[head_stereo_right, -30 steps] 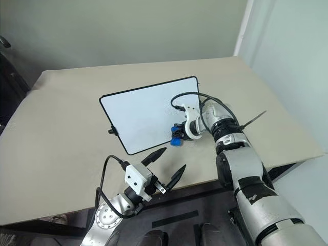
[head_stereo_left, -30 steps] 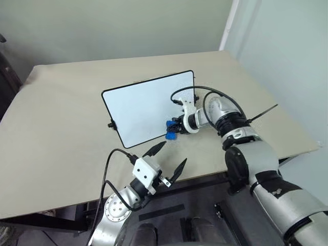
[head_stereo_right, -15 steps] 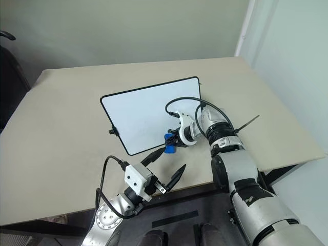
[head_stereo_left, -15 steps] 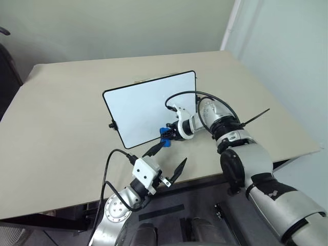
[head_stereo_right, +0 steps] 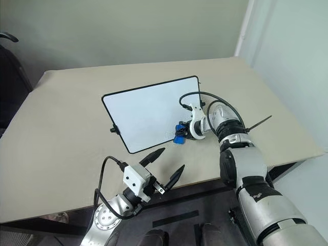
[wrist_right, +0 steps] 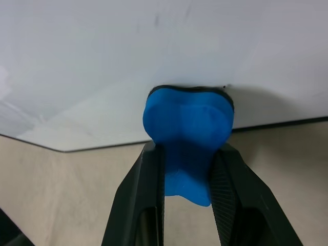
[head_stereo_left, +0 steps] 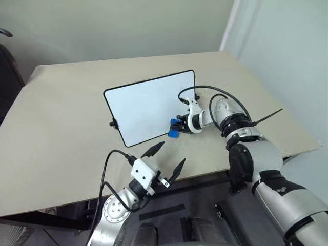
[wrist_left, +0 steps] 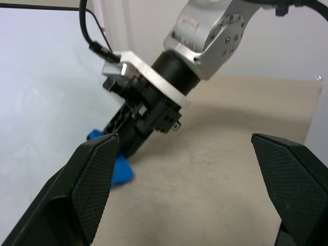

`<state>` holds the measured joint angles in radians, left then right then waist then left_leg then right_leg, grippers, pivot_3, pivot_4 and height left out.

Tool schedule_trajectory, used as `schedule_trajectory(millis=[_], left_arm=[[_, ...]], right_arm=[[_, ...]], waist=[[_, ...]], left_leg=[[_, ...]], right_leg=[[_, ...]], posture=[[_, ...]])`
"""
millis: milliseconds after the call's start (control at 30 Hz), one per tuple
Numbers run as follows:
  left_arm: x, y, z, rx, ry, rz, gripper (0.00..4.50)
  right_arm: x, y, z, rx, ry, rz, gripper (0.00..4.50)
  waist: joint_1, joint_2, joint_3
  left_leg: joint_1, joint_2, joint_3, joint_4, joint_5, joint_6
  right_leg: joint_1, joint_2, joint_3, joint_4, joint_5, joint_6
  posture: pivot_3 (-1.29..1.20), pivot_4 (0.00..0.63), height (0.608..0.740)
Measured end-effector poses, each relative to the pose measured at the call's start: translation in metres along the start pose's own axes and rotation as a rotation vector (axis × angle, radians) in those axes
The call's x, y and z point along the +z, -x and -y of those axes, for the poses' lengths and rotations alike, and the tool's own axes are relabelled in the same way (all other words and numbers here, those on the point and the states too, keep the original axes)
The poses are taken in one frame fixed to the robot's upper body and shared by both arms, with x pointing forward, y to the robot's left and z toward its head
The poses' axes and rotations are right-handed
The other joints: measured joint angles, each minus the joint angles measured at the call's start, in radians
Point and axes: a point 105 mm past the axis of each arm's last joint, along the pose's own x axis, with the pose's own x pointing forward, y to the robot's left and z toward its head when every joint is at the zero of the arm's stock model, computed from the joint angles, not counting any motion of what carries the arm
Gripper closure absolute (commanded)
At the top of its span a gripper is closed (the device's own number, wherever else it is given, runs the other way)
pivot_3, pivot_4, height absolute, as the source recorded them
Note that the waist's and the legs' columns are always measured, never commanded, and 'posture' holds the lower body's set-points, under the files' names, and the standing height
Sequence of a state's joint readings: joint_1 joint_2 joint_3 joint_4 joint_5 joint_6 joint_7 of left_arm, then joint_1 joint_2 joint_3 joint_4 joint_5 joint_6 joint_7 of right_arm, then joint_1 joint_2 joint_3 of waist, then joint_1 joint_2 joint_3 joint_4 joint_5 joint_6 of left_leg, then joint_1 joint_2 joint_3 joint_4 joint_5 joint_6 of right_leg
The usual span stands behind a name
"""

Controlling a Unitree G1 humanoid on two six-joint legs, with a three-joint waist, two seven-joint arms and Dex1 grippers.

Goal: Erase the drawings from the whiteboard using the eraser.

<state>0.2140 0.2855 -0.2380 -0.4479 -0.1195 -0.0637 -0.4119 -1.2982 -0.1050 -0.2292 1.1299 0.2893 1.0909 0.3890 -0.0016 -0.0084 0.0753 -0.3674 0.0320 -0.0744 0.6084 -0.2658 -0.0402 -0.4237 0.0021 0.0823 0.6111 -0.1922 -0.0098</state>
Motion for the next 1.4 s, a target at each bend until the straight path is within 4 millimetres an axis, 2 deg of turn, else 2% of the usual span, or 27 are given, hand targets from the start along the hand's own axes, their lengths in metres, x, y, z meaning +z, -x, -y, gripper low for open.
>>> schedule_trajectory(millis=[133, 267, 467, 667, 900, 1133, 1267, 1400], left_arm=[[0.0, 0.0, 0.0, 0.0, 0.0, 0.0, 0.0], [0.001, -0.001, 0.0, 0.0, 0.0, 0.004, 0.0], [0.002, -0.003, 0.001, 0.0, 0.004, 0.013, 0.0], [0.002, -0.003, 0.001, 0.001, 0.004, 0.015, 0.0], [0.003, -0.004, 0.001, 0.002, 0.0, 0.016, 0.0], [0.0, -0.004, 0.001, 0.001, 0.003, 0.009, 0.0], [-0.001, -0.003, 0.0, 0.002, 0.002, 0.005, 0.0], [0.0, -0.003, -0.001, 0.002, -0.001, 0.006, 0.0]], right_arm=[[0.001, 0.0, -0.005, 0.008, 0.012, -0.004, 3.34], [-0.02, -0.015, -0.026, 0.065, 0.035, -0.105, 3.34], [-0.041, -0.026, -0.042, 0.106, 0.046, -0.198, 3.34], [-0.039, -0.024, -0.038, 0.104, 0.014, -0.188, 3.34], [-0.02, -0.011, -0.008, 0.039, -0.061, -0.085, 3.34], [-0.002, 0.0, 0.008, 0.001, -0.063, 0.006, 3.34], [-0.005, -0.001, 0.002, 0.013, -0.054, -0.019, 3.34], [-0.027, -0.019, -0.026, 0.081, -0.022, -0.122, 3.34]], waist=[[-0.004, 0.0, 0.0], [-0.007, 0.0, 0.0], [-0.001, 0.0, 0.0], [0.002, 0.0, 0.0], [0.006, 0.0, 0.0], [0.001, 0.0, 0.0], [-0.001, 0.0, 0.0], [-0.005, 0.0, 0.0]], left_leg=[[0.001, 0.0, 0.0, 0.0, 0.001, 0.001], [0.001, 0.0, -0.001, 0.0, 0.003, 0.006], [0.0, 0.0, -0.001, 0.002, 0.002, 0.006], [0.001, 0.0, -0.001, 0.004, -0.004, 0.007], [0.001, 0.0, -0.001, 0.004, -0.006, 0.005], [0.002, 0.0, -0.001, 0.004, -0.005, 0.008], [0.002, 0.001, -0.001, 0.004, -0.004, 0.008], [0.002, 0.003, -0.002, 0.004, -0.004, 0.008]], right_leg=[[0.0, 0.001, 0.0, 0.0, 0.0, 0.001], [-0.001, 0.002, 0.0, 0.0, 0.001, 0.002], [-0.003, 0.003, 0.0, -0.002, 0.0, 0.002], [-0.003, 0.003, 0.0, -0.003, 0.0, -0.001], [-0.003, 0.003, 0.0, -0.001, 0.003, -0.005], [-0.003, 0.003, 0.0, -0.001, 0.005, -0.003], [-0.003, 0.004, 0.0, -0.001, 0.005, -0.002], [-0.003, 0.009, 0.001, -0.002, 0.005, -0.001]], posture=[[0.0, 0.15, 0.73], [0.0, 0.15, 0.73], [0.0, 0.15, 0.73], [0.0, 0.15, 0.73], [0.0, 0.15, 0.73], [0.0, 0.15, 0.73], [0.0, 0.15, 0.73], [0.0, 0.15, 0.73]])
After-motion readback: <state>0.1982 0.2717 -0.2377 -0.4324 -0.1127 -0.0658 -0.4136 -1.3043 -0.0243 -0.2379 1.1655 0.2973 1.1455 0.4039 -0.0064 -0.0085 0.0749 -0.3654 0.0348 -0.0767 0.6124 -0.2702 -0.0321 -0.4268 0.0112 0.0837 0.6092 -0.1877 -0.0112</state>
